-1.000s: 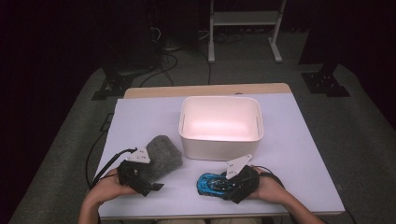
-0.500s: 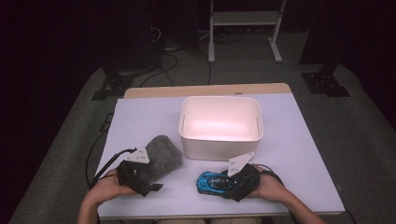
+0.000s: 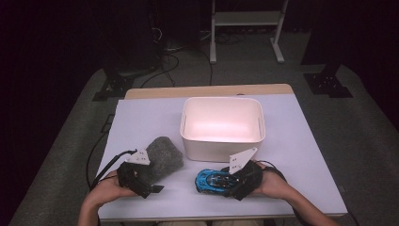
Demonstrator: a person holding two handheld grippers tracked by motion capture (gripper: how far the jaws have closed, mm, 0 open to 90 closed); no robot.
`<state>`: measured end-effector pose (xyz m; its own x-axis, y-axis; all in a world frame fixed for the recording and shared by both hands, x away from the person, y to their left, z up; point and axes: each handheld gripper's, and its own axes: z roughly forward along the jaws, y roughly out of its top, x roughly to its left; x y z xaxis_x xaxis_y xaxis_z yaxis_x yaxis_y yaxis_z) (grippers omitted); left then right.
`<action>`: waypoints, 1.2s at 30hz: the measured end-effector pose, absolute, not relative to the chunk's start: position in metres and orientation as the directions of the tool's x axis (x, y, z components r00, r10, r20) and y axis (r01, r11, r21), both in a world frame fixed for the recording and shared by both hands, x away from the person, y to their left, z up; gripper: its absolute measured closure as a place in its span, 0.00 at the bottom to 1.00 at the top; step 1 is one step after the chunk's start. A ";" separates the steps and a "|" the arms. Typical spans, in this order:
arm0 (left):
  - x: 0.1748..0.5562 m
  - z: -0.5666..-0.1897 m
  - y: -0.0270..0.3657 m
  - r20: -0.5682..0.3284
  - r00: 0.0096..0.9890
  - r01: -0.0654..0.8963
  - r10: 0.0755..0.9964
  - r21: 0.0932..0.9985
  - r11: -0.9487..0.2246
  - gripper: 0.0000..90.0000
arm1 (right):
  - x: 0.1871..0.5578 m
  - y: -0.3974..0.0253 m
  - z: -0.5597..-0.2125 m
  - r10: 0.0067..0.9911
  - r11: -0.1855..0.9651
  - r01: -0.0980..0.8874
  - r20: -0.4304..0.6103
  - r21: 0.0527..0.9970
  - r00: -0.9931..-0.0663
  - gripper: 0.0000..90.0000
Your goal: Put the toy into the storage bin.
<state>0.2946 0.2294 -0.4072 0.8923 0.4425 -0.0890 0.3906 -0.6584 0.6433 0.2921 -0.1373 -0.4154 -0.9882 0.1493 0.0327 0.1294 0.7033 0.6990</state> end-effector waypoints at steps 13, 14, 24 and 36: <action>0.295 -0.407 0.232 -0.096 0.890 0.395 0.446 0.652 -0.647 0.04 | 0.286 -0.133 -0.354 0.085 0.687 0.050 -0.012 0.725 -0.996 0.28; 0.295 -0.407 0.232 -0.097 0.889 0.396 0.448 0.653 -0.645 0.04 | 0.286 -0.133 -0.349 0.082 0.687 0.047 -0.013 0.725 -0.997 0.28; 0.296 -0.407 0.236 -0.102 0.885 0.400 0.455 0.667 -0.629 0.04 | 0.294 -0.128 -0.305 0.061 0.687 0.007 -0.048 0.726 -0.997 0.28; 0.297 -0.405 0.243 -0.109 0.878 0.408 0.466 0.678 -0.611 0.04 | 0.322 -0.123 -0.269 0.055 0.681 -0.025 -0.086 0.732 -0.995 0.28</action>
<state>0.2974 0.2433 -0.4050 0.8782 0.4657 -0.1087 0.4082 -0.6115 0.6779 0.3219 -0.1233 -0.2693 -0.9948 0.0548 -0.0856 -0.0254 0.6813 0.7315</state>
